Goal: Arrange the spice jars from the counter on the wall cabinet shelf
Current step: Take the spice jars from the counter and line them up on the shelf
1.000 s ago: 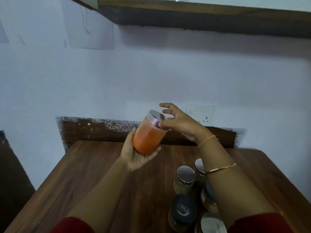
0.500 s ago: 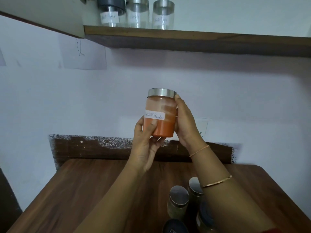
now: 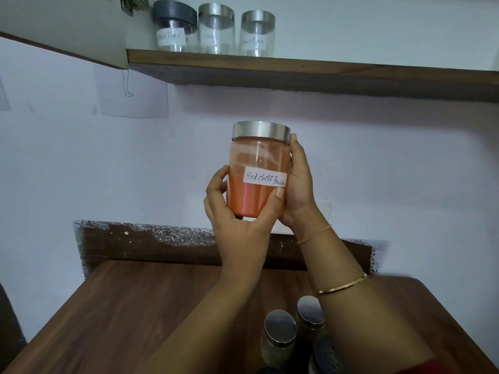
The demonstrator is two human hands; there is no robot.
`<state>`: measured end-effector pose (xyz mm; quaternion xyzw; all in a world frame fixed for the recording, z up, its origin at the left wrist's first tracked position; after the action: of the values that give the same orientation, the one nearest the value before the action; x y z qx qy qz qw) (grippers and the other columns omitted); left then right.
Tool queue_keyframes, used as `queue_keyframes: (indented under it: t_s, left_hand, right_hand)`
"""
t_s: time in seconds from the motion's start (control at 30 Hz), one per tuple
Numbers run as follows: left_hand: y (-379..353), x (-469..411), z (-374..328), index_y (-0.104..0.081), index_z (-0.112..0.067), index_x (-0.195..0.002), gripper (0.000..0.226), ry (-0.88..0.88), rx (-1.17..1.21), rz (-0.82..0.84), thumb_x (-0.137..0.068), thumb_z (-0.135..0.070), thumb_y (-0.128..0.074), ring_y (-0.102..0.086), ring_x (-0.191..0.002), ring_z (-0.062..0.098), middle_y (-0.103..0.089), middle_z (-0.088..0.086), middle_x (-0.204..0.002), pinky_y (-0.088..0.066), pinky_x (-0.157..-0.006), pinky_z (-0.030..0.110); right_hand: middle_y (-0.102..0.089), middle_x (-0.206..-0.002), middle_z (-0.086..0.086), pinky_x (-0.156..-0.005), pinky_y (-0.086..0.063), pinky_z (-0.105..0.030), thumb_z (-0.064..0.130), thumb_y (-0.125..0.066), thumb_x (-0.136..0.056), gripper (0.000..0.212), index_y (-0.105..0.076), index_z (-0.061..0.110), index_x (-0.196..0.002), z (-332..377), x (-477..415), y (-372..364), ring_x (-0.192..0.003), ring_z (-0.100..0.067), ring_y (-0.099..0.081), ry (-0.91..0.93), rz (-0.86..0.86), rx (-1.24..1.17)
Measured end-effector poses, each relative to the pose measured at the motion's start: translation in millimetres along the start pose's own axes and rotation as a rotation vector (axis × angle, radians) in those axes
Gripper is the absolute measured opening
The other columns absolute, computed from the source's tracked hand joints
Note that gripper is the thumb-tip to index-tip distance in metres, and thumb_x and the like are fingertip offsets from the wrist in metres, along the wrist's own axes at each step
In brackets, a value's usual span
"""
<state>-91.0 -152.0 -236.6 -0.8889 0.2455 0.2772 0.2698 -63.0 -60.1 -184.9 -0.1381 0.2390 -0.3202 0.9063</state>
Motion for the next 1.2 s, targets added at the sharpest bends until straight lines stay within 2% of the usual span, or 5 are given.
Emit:
queue_keyframes:
  t_s: [0.2, 0.57, 0.73, 0.9, 1.2]
  left_hand:
    - [-5.2, 0.7, -10.0, -0.035, -0.053, -0.117, 0.068, -0.082, -0.067, -0.029, -0.059, -0.053, -0.07, -0.049, -0.103, -0.016, -0.038, -0.024, -0.116, -0.051, -0.068, 0.01]
    - [-8.2, -5.2, -9.7, -0.035, -0.053, -0.114, 0.067, -0.045, 0.008, 0.019, -0.061, -0.046, -0.076, -0.058, -0.106, 0.011, -0.043, -0.008, -0.127, -0.053, -0.067, 0.013]
    - [-6.5, -15.3, -2.0, -0.035, -0.039, -0.12, 0.062, -0.002, 0.076, 0.106, -0.069, -0.03, -0.07, -0.06, -0.093, -0.008, -0.048, 0.0, -0.124, -0.051, -0.063, 0.011]
    - [-3.7, -19.8, 7.7, -0.037, -0.042, -0.117, 0.065, 0.041, 0.095, 0.153, -0.062, -0.047, -0.07, -0.061, -0.089, -0.009, -0.051, -0.002, -0.118, -0.05, -0.066, 0.012]
    - [-4.0, -26.3, 16.2, -0.036, -0.04, -0.119, 0.06, 0.007, 0.084, 0.134, -0.07, -0.03, -0.069, -0.06, -0.088, -0.012, -0.048, 0.001, -0.124, -0.05, -0.064, 0.01]
  right_hand:
    - [-0.065, -0.103, -0.009, -0.089, -0.05, -0.043, 0.059, -0.024, -0.096, 0.063, -0.055, 0.012, -0.126, 7.5, -1.4, -2.7, -0.092, -0.025, -0.064, 0.016, 0.059, -0.026]
    - [-0.067, -0.103, -0.01, -0.09, -0.051, -0.045, 0.059, -0.025, -0.096, 0.058, -0.061, 0.016, -0.113, 16.9, -0.2, -2.6, -0.096, -0.028, -0.065, 0.064, 0.048, 0.037]
    - [-0.068, -0.104, -0.009, -0.095, -0.05, -0.05, 0.057, -0.023, -0.097, 0.053, -0.062, 0.022, -0.105, 18.2, 3.2, -5.2, -0.1, -0.031, -0.065, 0.114, -0.031, 0.144]
    - [-0.069, -0.096, -0.004, -0.088, -0.054, -0.044, 0.053, -0.021, -0.098, 0.049, -0.062, 0.025, -0.097, 17.1, 7.8, -6.6, -0.092, -0.026, -0.067, 0.165, -0.097, 0.206]
    - [-0.062, -0.121, 0.001, -0.089, -0.056, -0.036, 0.072, -0.032, -0.084, 0.069, -0.045, 0.025, -0.133, 22.5, 13.9, -5.5, -0.107, -0.018, -0.064, 0.165, -0.038, 0.478]
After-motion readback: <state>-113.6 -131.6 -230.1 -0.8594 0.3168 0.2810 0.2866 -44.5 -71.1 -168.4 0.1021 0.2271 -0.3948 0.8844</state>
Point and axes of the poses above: each hand's wrist, its own x-axis away from the middle knuckle, its own y-axis out of the back of the hand, z = x × y, the point moved 1 cm from there along -x, towards the middle knuckle
